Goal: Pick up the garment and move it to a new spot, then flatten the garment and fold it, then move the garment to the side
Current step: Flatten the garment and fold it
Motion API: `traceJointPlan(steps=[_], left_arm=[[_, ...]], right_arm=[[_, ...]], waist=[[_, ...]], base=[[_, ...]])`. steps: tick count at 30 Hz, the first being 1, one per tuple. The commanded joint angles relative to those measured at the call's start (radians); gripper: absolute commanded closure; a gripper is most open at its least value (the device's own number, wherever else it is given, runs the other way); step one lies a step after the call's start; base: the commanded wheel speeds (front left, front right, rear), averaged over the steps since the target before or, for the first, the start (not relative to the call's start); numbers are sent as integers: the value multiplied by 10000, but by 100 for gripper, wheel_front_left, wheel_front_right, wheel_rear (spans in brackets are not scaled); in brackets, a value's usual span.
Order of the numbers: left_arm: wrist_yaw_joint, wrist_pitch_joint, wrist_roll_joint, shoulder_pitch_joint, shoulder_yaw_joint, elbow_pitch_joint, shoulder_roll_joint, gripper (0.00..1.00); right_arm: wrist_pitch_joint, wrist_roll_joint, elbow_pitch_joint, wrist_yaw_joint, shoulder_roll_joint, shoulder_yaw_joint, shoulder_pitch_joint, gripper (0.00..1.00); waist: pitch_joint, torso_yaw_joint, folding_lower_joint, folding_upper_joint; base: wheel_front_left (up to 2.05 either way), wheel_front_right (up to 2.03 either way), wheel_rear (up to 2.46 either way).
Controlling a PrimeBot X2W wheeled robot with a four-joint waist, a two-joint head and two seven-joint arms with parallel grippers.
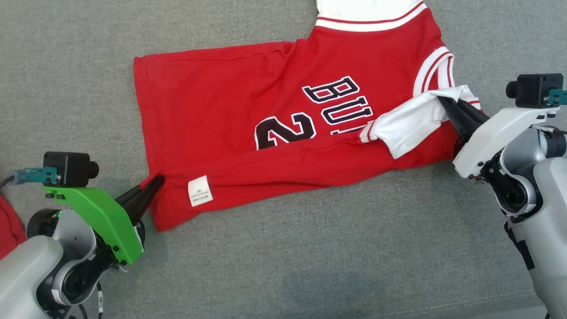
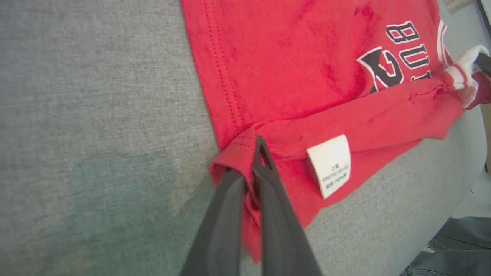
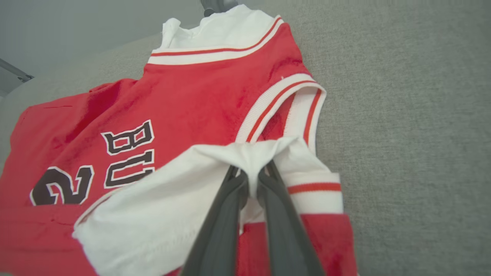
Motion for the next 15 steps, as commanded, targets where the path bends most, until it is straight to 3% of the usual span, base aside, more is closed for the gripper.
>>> traceJointPlan(steps=[1, 2, 8, 15], left_arm=[[-44, -100, 183, -182, 46, 185, -33, 16], [-40, -177, 199, -206, 60, 333, -93, 0], [7, -833, 565, 215, 3, 654, -178, 0], [616, -2534, 1114, 1276, 183, 77, -139, 0]], right_arm=[[-162, -68, 110, 4, 54, 50, -139, 0], [-296, -83, 234, 4, 57, 53, -168, 0], [-1129, -44, 351, 4, -130, 153, 19, 0], [-2085, -299, -728, 3, -788, 70, 1239, 0]], waist=[[-11, 7, 1, 0], [-29, 9, 1, 0], [-299, 37, 1, 0], [-845, 167, 1, 0]], base=[[0, 0, 0], [0, 0, 0], [0, 0, 0], [0, 0, 0]])
